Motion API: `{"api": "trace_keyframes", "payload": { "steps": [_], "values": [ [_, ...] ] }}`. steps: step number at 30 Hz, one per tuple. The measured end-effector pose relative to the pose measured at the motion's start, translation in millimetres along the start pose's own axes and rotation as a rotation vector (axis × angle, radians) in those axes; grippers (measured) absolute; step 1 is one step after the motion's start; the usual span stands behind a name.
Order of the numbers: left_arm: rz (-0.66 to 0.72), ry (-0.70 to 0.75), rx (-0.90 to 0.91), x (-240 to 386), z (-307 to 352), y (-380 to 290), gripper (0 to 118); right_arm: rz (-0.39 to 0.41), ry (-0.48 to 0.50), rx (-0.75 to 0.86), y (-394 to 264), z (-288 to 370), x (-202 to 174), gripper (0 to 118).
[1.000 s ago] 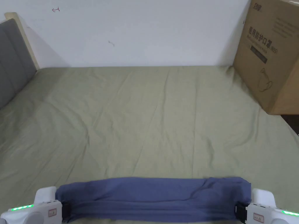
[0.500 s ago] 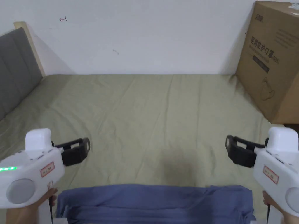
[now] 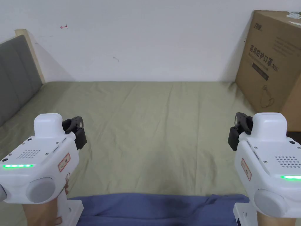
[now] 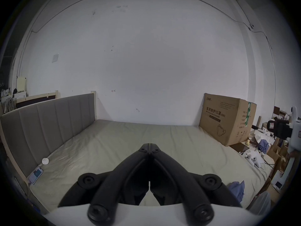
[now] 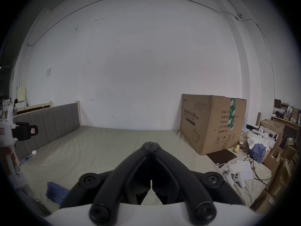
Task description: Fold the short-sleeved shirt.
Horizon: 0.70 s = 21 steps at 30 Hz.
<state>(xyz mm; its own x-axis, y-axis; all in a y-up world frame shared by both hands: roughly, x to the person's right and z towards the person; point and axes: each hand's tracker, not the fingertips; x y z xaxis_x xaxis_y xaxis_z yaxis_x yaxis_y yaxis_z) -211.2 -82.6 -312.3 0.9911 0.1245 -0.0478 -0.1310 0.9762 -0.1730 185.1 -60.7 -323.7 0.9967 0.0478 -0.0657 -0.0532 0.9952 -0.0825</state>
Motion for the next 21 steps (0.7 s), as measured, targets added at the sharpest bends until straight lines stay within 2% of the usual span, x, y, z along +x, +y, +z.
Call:
{"api": "trace_keyframes", "payload": {
  "steps": [3,6,10,16,18,19,20,21],
  "values": [
    [-0.006,-0.007,-0.025,-6,-3,-3,0,0.008,-0.001,-0.001,-1,-1,1,0],
    [0.054,-0.065,-0.123,-23,-11,-9,0,-0.001,0.007,-0.017,-4,-4,4,0],
    [0.306,-0.213,-0.307,-69,-21,-38,0,0.004,0.016,-0.041,-11,-7,4,0],
    [0.505,-0.233,-0.546,-137,-24,-97,0,0.006,0.030,-0.087,-23,-15,-2,0],
    [0.534,-0.183,-0.586,-156,-22,-116,0,0.002,0.034,-0.107,-28,-18,-4,0],
    [0.542,-0.159,-0.619,-164,-22,-125,4,0.001,0.036,-0.114,-31,-20,-5,0],
    [0.527,-0.122,-0.628,-165,-18,-131,20,0.003,0.038,-0.124,-33,-23,-6,0],
    [0.534,-0.113,-0.667,-170,-19,-139,45,0.007,0.039,-0.133,-35,-25,-8,0]
  ]
}}
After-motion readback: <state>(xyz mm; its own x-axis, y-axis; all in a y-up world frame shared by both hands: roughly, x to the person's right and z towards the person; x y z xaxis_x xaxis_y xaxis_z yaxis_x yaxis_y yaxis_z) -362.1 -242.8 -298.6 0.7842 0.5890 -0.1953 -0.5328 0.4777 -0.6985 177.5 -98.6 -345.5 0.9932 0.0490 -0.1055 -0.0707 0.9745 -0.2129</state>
